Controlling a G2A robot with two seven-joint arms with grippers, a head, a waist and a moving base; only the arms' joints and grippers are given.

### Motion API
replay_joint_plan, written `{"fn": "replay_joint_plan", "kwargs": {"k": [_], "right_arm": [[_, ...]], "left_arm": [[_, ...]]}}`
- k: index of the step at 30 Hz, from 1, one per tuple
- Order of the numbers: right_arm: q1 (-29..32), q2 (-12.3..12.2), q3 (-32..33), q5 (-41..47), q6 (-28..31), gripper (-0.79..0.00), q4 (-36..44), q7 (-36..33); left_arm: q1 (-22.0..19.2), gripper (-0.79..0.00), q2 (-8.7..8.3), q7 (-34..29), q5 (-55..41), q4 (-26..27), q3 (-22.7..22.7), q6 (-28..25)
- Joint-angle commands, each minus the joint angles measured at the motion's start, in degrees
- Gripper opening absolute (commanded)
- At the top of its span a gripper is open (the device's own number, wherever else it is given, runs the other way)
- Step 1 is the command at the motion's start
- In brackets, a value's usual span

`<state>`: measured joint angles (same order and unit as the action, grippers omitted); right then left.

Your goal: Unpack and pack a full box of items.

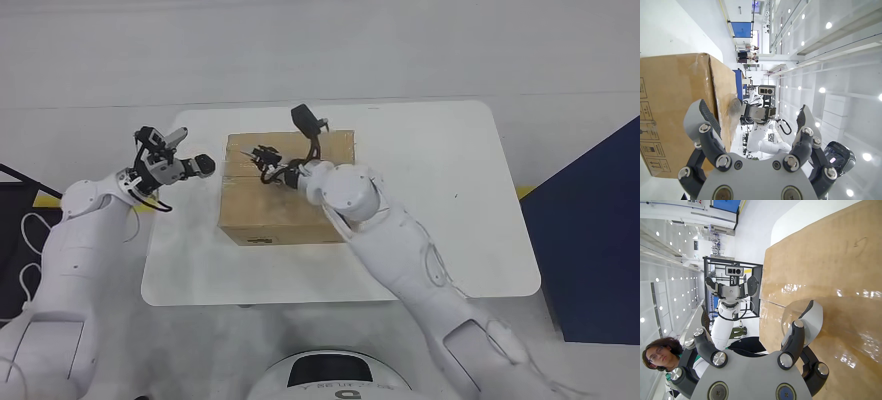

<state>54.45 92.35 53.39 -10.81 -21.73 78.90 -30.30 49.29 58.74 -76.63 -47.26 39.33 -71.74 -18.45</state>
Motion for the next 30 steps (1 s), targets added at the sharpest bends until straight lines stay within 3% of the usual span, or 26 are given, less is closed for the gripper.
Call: {"fn": "replay_joint_plan", "kwargs": {"k": [1,7,13,22,30], "right_arm": [[-1.4,0.6,-1.3,1.9,1.2,0.0,-1.5,0.1],[-4.9,2.5,-4.7,9.4,12.0,0.0,-6.5,-1.2],[-4.9,2.5,-2.7,13.3,21.0,0.0,-8.2,-1.7],[4.7,-0.7,6.5,9.5,24.5,0.0,0.8,-0.6],[10.5,-2.5,11.0,7.1,24.1,0.0,6.6,-1.0]], "left_arm": [[-0.3,0.0,0.29,-0.1,-0.2,-0.3,0.3,-0.1],[-1.1,0.0,0.77,-0.5,-0.3,-1.1,0.6,-0.2],[-1.3,0.0,0.54,-1.0,-0.6,-1.3,-0.7,-0.8],[-0.3,0.0,-0.01,-3.4,-1.8,2.7,-2.6,3.4],[-1.2,0.0,-0.89,-0.2,3.5,-1.1,-3.2,8.7]]}}
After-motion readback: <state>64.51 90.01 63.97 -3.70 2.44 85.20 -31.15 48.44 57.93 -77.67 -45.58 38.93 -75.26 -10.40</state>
